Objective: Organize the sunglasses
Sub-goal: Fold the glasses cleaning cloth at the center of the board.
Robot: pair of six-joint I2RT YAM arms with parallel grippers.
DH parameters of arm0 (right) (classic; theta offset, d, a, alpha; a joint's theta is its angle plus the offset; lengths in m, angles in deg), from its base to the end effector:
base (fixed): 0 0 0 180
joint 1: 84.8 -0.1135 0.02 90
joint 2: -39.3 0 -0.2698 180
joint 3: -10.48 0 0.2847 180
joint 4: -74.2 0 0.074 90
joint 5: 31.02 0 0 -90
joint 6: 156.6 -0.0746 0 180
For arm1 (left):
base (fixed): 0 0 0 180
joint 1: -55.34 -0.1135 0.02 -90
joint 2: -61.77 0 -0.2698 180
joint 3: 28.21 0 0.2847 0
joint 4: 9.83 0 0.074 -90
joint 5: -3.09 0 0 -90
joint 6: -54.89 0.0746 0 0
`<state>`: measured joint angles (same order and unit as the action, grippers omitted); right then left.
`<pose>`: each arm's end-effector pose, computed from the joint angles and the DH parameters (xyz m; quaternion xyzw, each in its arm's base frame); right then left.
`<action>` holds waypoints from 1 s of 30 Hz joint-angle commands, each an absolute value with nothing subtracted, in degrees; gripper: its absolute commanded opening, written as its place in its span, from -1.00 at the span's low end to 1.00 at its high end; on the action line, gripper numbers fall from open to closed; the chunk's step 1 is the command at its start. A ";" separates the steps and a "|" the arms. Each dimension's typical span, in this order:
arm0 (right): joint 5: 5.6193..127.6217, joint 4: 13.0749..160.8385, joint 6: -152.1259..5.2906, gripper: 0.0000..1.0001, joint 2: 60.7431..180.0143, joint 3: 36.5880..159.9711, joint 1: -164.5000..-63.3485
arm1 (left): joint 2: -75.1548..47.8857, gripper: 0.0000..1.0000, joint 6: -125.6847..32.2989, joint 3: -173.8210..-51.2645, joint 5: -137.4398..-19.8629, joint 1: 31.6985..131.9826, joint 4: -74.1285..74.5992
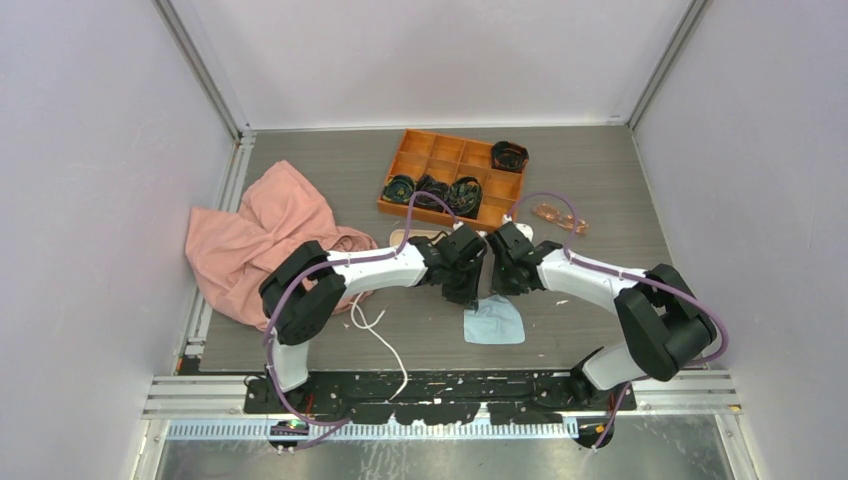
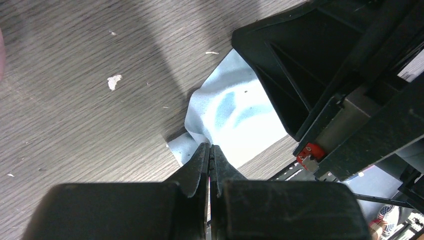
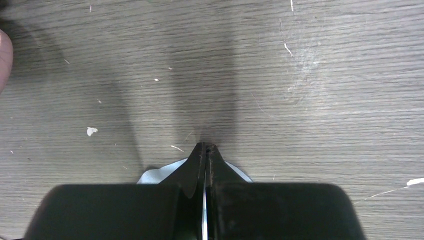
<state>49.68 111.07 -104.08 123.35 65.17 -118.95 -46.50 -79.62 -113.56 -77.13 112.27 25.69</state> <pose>0.2548 0.1582 0.1072 0.0450 0.9744 0.0558 0.2129 0.2317 -0.3790 0.1331 0.1268 0.9507 -0.2617 0.1080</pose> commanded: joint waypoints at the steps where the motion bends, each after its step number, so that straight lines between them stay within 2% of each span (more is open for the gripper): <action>1: 47.64 111.98 -104.74 -0.98 122.14 65.53 -119.38 | -45.36 -0.99 -79.62 -113.41 -75.27 112.05 23.48; 10: 44.12 113.99 -107.21 -0.99 111.94 63.42 -119.36 | -46.33 -0.99 -78.61 -115.53 -74.36 111.68 24.37; 17: 45.74 114.06 -109.27 -0.99 107.51 60.95 -119.37 | -46.12 -0.99 -77.44 -116.27 -74.10 111.57 25.28; 30: 46.48 117.92 -108.97 -0.99 98.65 56.34 -119.65 | -42.13 -0.99 -74.18 -111.73 -72.98 111.67 22.11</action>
